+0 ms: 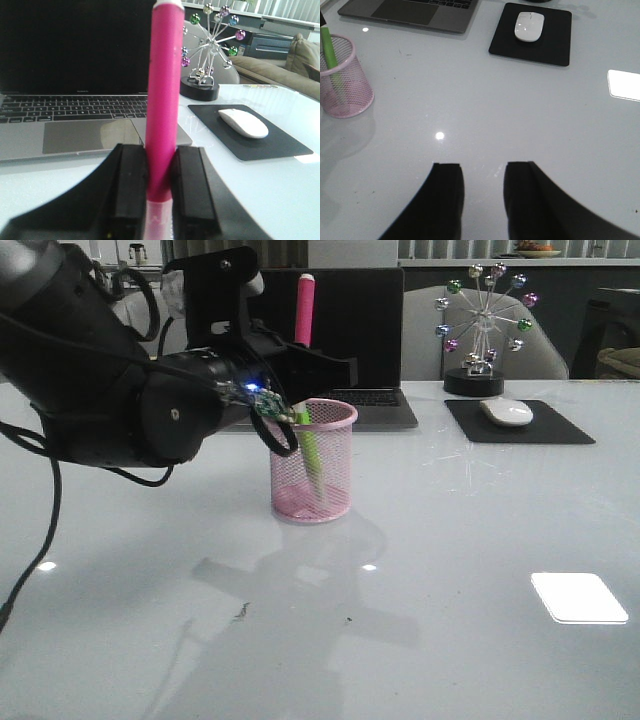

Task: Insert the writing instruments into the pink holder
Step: 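Lower the pink marker into the holder and open the left gripper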

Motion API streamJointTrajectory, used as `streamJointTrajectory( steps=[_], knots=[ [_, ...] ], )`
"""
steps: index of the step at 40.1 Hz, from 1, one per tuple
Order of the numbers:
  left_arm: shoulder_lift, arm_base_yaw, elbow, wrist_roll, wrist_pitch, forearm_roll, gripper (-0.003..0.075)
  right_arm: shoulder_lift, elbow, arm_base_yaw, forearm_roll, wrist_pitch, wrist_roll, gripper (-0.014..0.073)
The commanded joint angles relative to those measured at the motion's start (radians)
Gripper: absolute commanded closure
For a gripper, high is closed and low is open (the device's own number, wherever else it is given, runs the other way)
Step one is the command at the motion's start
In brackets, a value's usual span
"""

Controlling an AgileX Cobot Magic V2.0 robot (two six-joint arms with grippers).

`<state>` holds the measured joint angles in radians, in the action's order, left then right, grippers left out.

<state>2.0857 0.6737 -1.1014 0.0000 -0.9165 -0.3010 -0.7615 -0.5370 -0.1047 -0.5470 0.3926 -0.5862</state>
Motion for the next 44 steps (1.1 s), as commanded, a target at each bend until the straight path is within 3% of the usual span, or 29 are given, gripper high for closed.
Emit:
streamJointTrajectory(
  steps=[1, 10, 19, 22, 29, 35, 44],
  knots=[
    [-0.059, 0.010, -0.022, -0.013, -0.083, 0.013, 0.0621, 0.007, -0.027, 0.003, -0.020, -0.053, -0.007, 0.0256],
    [-0.059, 0.010, -0.022, -0.014, 0.014, 0.013, 0.0576, 0.007, -0.027, 0.003, -0.020, -0.054, -0.007, 0.0256],
    [-0.059, 0.017, -0.022, -0.014, 0.038, 0.017, 0.0360, 0.007, -0.027, 0.003, -0.020, -0.054, -0.007, 0.0256],
    [-0.059, 0.020, -0.022, -0.014, 0.034, 0.017, 0.0320, 0.007, -0.027, 0.003, -0.020, -0.054, -0.007, 0.0256],
    [-0.059, 0.020, -0.022, -0.014, 0.024, 0.021, 0.0316, 0.007, -0.027, 0.003, -0.020, -0.055, -0.007, 0.0256],
    [-0.070, 0.017, -0.022, -0.014, -0.079, 0.048, 0.0316, 0.007, -0.027, 0.003, -0.020, -0.055, -0.007, 0.0256],
    [-0.178, -0.019, -0.022, 0.015, -0.004, 0.054, 0.0318, 0.007, -0.027, 0.003, -0.020, -0.055, -0.007, 0.0256]
  ],
)
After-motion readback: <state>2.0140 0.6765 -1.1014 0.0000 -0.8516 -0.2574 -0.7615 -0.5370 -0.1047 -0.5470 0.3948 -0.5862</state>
